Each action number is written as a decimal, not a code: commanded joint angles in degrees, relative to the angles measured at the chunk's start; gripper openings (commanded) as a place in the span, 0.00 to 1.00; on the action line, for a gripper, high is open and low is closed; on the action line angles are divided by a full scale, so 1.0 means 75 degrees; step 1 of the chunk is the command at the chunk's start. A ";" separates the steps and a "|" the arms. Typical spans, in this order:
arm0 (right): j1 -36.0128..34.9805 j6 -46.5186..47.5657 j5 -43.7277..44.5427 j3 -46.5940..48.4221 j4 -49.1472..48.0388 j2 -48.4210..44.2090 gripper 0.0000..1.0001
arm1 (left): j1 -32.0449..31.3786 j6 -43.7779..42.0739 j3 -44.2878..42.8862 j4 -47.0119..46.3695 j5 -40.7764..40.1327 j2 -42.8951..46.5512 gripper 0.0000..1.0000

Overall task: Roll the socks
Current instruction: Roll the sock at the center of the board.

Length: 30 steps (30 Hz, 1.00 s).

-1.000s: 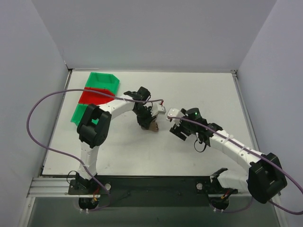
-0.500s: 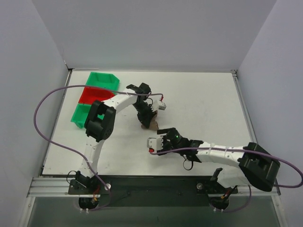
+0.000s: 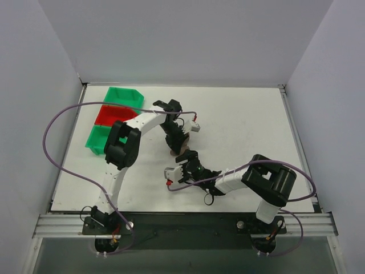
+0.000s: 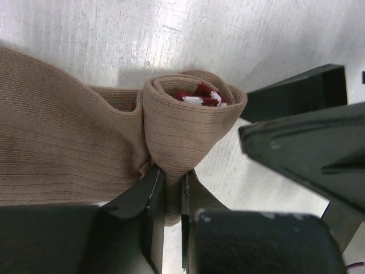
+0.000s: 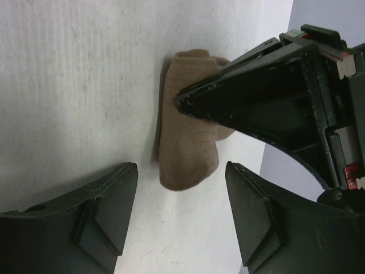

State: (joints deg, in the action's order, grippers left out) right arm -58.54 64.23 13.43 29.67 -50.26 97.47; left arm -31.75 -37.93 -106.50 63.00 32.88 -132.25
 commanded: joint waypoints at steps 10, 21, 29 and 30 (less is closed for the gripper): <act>0.0036 -0.0009 -0.0220 0.0696 0.0195 0.1113 0.44 | -0.0185 -0.0133 0.0793 0.0061 -0.1396 -0.1188 0.00; 0.0317 -0.0664 -0.0337 0.1575 0.1976 0.1406 0.15 | -0.0279 -0.0368 0.1332 -0.0267 -0.1419 -0.0743 0.00; 0.0341 -0.0876 -0.0502 0.1774 0.2482 0.1348 0.00 | -0.0466 -0.0380 0.1602 -0.0502 -0.1666 -0.0602 0.17; 0.0353 -0.0899 -0.0513 0.1774 0.2541 0.1348 0.00 | -0.0478 -0.0403 0.1625 -0.0502 -0.1677 -0.0567 0.20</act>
State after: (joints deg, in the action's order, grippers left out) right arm -56.95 60.58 14.33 42.44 -39.90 105.80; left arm -32.69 -38.48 -101.19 58.11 30.65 -128.64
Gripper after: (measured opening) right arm 0.087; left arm 0.183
